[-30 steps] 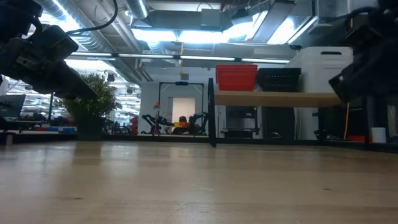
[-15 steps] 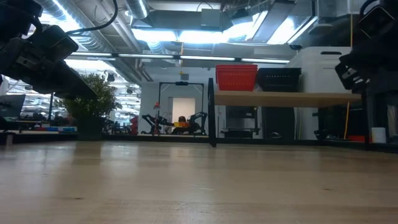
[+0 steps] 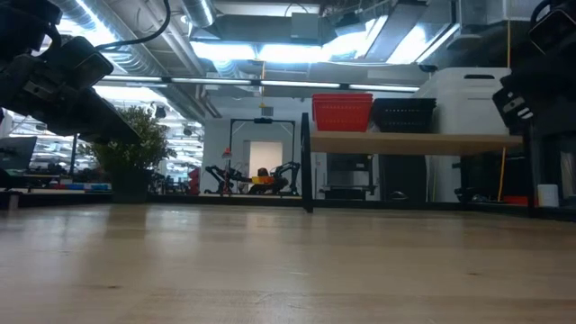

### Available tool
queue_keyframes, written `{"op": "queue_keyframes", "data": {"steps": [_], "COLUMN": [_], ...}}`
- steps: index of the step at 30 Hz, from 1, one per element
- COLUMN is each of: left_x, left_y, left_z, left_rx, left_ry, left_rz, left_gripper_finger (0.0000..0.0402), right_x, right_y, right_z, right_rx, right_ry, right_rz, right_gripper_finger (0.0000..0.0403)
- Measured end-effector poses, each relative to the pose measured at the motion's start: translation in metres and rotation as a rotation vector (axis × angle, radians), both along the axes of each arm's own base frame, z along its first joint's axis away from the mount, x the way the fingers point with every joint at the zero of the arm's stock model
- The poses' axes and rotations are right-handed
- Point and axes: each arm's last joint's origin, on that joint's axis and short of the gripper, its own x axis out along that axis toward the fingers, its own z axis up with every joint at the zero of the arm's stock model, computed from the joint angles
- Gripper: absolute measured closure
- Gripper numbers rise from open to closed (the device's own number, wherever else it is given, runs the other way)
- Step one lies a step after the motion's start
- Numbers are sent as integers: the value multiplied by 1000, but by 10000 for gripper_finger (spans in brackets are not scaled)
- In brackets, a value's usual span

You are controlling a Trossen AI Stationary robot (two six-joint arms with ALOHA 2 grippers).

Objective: Stack baskets on shelf by color
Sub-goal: Return to Home Position

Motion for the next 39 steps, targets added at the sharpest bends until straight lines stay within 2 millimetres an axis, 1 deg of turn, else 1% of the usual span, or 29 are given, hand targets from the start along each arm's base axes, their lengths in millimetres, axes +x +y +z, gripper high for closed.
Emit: {"op": "queue_keyframes", "data": {"steps": [7, 18, 39], "left_x": [0, 0, 0], "left_y": [0, 0, 0], "left_z": [0, 0, 0], "left_rx": [0, 0, 0], "left_ry": [0, 0, 0], "left_rz": [0, 0, 0], "left_gripper_finger": [401, 401, 401], "right_x": [1, 4, 4], "right_y": [-4, -20, -21], "right_z": [-1, -1, -1], "right_rx": [-2, -2, -1], "right_ry": [7, 7, 10], "right_rz": [-40, -229, -229], "right_gripper_finger": [296, 296, 296]}}
